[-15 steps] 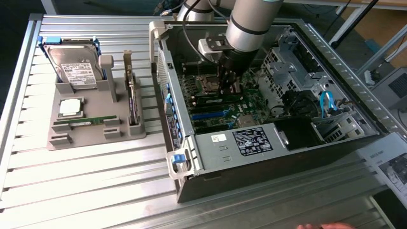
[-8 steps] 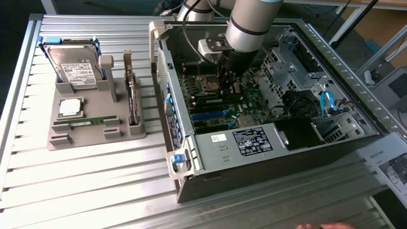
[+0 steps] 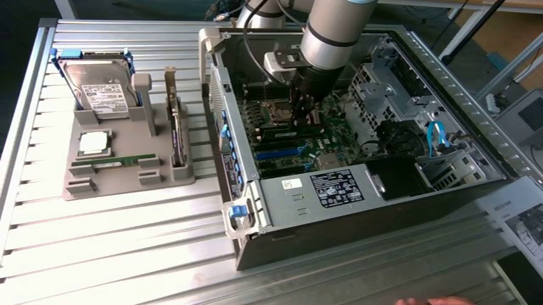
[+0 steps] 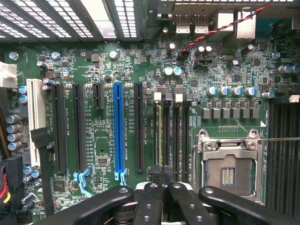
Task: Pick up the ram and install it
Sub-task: 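Press down the ram until it locks into place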
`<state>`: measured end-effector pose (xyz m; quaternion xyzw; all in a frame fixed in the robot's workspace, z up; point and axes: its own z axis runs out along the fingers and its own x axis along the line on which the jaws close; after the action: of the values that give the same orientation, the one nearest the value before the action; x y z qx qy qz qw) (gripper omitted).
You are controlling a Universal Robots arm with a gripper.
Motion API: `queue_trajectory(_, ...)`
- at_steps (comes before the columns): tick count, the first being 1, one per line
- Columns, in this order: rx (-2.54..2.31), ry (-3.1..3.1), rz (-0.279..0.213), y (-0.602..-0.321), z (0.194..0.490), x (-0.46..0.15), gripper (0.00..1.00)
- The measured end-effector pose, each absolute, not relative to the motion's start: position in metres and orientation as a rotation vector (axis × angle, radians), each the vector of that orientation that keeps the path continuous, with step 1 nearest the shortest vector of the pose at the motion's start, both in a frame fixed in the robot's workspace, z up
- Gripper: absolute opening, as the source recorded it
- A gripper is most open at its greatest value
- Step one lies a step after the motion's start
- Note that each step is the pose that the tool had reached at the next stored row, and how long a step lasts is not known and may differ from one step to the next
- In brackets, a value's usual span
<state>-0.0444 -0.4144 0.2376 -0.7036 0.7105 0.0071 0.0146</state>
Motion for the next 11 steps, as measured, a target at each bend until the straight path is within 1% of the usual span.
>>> queue_trajectory(11,-2.190,2.212,0.022,-0.4144,0.2377,-0.0477,0.10)
